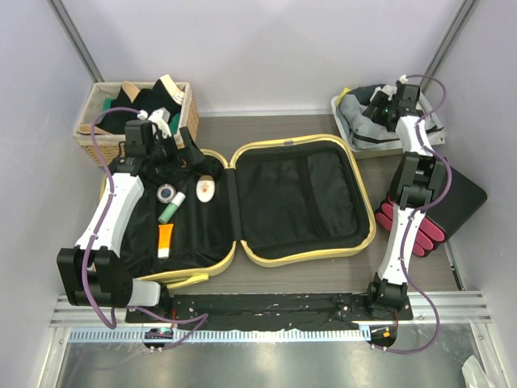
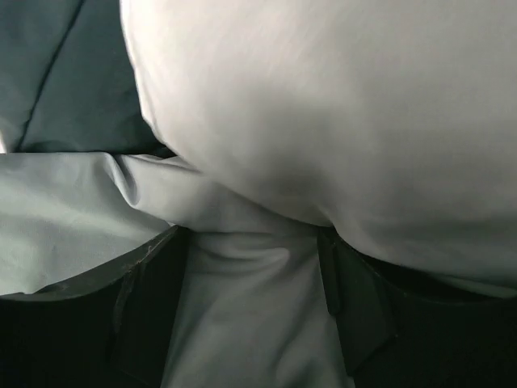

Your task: Open, take out, and arrange the luggage

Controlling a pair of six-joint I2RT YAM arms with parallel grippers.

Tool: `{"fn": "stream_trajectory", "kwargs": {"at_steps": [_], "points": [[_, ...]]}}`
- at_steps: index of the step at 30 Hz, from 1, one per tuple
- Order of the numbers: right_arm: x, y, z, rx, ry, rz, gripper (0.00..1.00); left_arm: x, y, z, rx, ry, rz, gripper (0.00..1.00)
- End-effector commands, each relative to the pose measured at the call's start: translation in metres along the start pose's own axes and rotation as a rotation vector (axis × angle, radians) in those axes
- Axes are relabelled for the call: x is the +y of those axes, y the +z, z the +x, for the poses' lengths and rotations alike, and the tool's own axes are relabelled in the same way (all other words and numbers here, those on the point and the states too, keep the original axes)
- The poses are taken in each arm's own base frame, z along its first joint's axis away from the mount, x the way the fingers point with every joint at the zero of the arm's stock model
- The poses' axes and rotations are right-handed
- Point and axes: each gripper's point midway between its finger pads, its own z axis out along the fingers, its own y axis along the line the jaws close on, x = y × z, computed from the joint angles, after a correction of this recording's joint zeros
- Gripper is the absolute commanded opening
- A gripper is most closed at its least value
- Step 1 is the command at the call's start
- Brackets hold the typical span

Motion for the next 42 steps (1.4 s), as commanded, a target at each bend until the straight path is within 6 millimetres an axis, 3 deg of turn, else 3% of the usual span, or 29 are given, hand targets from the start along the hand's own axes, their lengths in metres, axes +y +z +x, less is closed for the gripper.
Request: {"fn": "stream_trajectory", "kwargs": {"at_steps": [1,6,8,9,12,13,14,15,16,17,18,20,21,23,24,27,29,30,32,34,35,36,37,38,39,42], "points": [[-0.011,-0.004,0.048,0.188,0.012,0.084,0.74,-0.008,-0.008,-0.012,-0.049,0.009,0.033,1.0],[0.006,-0.026,0.016,0.123,-0.028,0.047,0.77,-0.007,-0.007,-0.012,-0.05,0.012,0.025,1.0],[0.027,-0.051,-0.014,0.055,-0.047,0.001,0.78,-0.006,-0.007,-0.012,-0.05,0.01,0.025,1.0],[0.04,-0.072,-0.036,0.002,-0.065,-0.019,0.78,-0.007,-0.007,-0.012,-0.048,0.011,0.026,1.0],[0.057,-0.109,-0.062,-0.075,-0.084,-0.035,0.78,-0.006,-0.009,-0.013,-0.056,0.015,0.021,1.0],[0.067,-0.134,-0.069,-0.108,-0.095,-0.049,0.78,-0.006,-0.01,-0.014,-0.061,0.015,0.018,1.0],[0.072,-0.144,-0.074,-0.137,-0.105,-0.06,0.78,-0.006,-0.011,-0.015,-0.066,0.017,0.016,1.0],[0.067,-0.144,-0.057,-0.108,-0.1,-0.05,0.78,-0.005,-0.012,-0.015,-0.068,0.018,0.01,1.0],[0.077,-0.171,-0.067,-0.16,-0.117,-0.063,0.77,-0.006,-0.013,-0.016,-0.075,0.019,0.011,1.0],[0.077,-0.176,-0.065,-0.175,-0.122,-0.065,0.75,-0.006,-0.013,-0.016,-0.075,0.021,0.011,1.0],[0.069,-0.176,-0.045,-0.138,-0.115,-0.051,0.74,-0.006,-0.014,-0.016,-0.076,0.021,0.01,1.0],[0.073,-0.193,-0.039,-0.153,-0.117,-0.069,0.66,-0.006,-0.014,-0.016,-0.078,0.02,0.01,1.0],[0.065,-0.186,-0.015,-0.1,-0.102,-0.064,0.62,-0.007,-0.014,-0.016,-0.077,0.018,0.014,1.0],[0.066,-0.188,0.001,-0.084,-0.088,-0.092,0.52,-0.008,-0.014,-0.017,-0.079,0.018,0.019,1.0],[0.056,-0.179,0.022,-0.04,-0.073,-0.078,0.48,-0.008,-0.014,-0.017,-0.077,0.017,0.02,1.0],[0.044,-0.157,0.043,0.014,-0.059,-0.066,0.42,-0.008,-0.013,-0.016,-0.072,0.014,0.023,1.0],[0.041,-0.143,0.046,0.035,-0.053,-0.064,0.41,-0.008,-0.013,-0.015,-0.072,0.016,0.02,1.0],[0.037,-0.126,0.048,0.057,-0.047,-0.059,0.4,-0.007,-0.013,-0.015,-0.071,0.016,0.019,1.0],[0.038,-0.112,0.032,0.04,-0.042,-0.057,0.4,-0.005,-0.012,-0.015,-0.073,0.017,0.007,1.0],[0.026,-0.085,0.045,0.103,-0.024,-0.023,0.4,-0.002,-0.012,-0.014,-0.073,0.018,-0.006,1.0],[0.035,-0.081,0.029,0.078,-0.047,-0.026,0.4,0.0,-0.012,-0.014,-0.076,0.021,-0.019,1.0],[0.028,-0.063,0.042,0.121,-0.069,0.004,0.4,0.001,-0.012,-0.015,-0.078,0.023,-0.025,1.0],[0.023,-0.059,0.048,0.149,-0.09,0.056,0.4,0.003,-0.012,-0.014,-0.076,0.023,-0.031,1.0],[0.036,-0.055,0.037,0.128,-0.126,0.053,0.41,0.004,-0.012,-0.014,-0.077,0.022,-0.035,1.0],[0.029,-0.04,0.052,0.168,-0.149,0.079,0.41,0.004,-0.011,-0.014,-0.075,0.025,-0.035,1.0],[0.027,-0.03,0.07,0.225,-0.163,0.115,0.42,0.005,-0.01,-0.013,-0.068,0.022,-0.04,1.0]]}}
